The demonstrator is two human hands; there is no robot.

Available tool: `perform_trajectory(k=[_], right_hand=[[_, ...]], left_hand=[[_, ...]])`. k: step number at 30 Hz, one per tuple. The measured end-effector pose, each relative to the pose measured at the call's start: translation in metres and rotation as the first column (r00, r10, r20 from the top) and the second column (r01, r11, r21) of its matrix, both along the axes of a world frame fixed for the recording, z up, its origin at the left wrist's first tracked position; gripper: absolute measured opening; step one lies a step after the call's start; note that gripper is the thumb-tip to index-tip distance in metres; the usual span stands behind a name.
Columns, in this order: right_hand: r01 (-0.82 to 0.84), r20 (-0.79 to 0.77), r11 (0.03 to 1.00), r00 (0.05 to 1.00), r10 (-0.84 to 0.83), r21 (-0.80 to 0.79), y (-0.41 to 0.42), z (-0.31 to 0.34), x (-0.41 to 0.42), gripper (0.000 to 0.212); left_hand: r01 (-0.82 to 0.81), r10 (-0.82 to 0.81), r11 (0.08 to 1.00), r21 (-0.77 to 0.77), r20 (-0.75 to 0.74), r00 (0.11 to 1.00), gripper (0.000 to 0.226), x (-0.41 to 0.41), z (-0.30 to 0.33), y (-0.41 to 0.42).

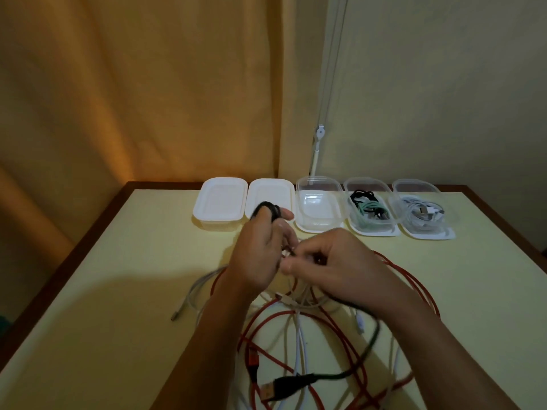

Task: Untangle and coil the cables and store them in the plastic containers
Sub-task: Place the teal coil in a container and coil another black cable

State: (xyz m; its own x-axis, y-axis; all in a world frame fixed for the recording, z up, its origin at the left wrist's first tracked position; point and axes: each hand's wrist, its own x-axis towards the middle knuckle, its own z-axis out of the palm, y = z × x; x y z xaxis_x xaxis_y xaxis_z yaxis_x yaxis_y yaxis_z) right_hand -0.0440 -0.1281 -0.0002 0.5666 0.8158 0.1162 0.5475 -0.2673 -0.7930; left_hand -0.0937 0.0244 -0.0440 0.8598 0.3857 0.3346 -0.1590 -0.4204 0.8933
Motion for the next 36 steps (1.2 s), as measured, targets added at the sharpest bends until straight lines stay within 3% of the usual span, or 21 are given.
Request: perform_trajectory(k=[3,5,8,11,14,17,19,22,24,27,31,34,36], right_hand=[[0.142,-0.296,0.972,0.952,-0.082,0.187,-0.002,0.003,0.003,0.036],[0.226,-0.504,0.94,0.861,-0.069,0.256,-0.002,0.0,0.007,0.035],[0.355,-0.705,0.91,0.701,-0.108,0.213,-0.002,-0.003,0.011,0.038],[0.416,-0.76,0.896,0.63,-0.161,0.155,0.001,-0.005,0.012,0.045],[0.464,-0.74,0.867,0.646,-0.188,0.184,0.002,-0.006,0.012,0.052],[0.432,-0.615,0.863,0.764,-0.196,0.262,0.0,-0.004,0.01,0.047],[0.38,-0.475,0.864,0.858,-0.196,0.331,0.0,-0.006,0.009,0.04],[0.255,-0.134,0.886,0.966,-0.22,0.387,-0.001,-0.011,0.012,0.03],[0.209,0.048,0.907,0.969,-0.242,0.365,-0.002,-0.013,0.015,0.025],[0.196,0.163,0.925,0.952,-0.26,0.326,-0.004,-0.012,0.015,0.016],[0.163,0.156,0.919,0.961,-0.23,0.358,-0.001,-0.014,0.013,0.018],[0.166,-0.038,0.895,0.986,-0.165,0.414,0.004,-0.015,0.007,0.01],[0.173,-0.119,0.891,0.984,-0.135,0.421,0.007,-0.016,0.001,0.015]], left_hand=[[0.164,-0.166,0.986,-0.026,-0.07,0.984,0.025,-0.003,0.002,-0.003],[0.262,-0.267,0.962,-0.075,-0.085,0.96,0.025,-0.003,0.002,-0.005],[0.288,-0.299,0.952,-0.101,-0.125,0.946,0.031,-0.002,0.002,-0.012],[0.216,-0.213,0.976,0.001,-0.154,0.965,0.037,0.0,0.002,-0.017],[0.194,-0.201,0.979,-0.06,-0.153,0.968,0.032,0.0,0.003,-0.018],[0.245,-0.293,0.919,-0.309,-0.119,0.949,0.034,0.001,0.008,-0.018],[0.317,-0.381,0.834,-0.451,-0.056,0.923,0.035,0.001,0.011,-0.016],[0.434,-0.513,0.669,-0.604,0.048,0.857,0.031,0.0,0.012,-0.009],[0.491,-0.565,0.56,-0.667,0.125,0.815,0.031,-0.002,0.01,-0.004],[0.548,-0.598,0.441,-0.711,0.222,0.77,0.034,-0.005,0.012,0.0],[0.612,-0.61,0.293,-0.735,0.349,0.711,0.034,-0.008,0.018,0.004],[0.632,-0.593,0.206,-0.747,0.419,0.688,0.037,-0.009,0.022,0.004],[0.605,-0.56,0.198,-0.771,0.418,0.715,0.038,-0.01,0.027,0.0]])
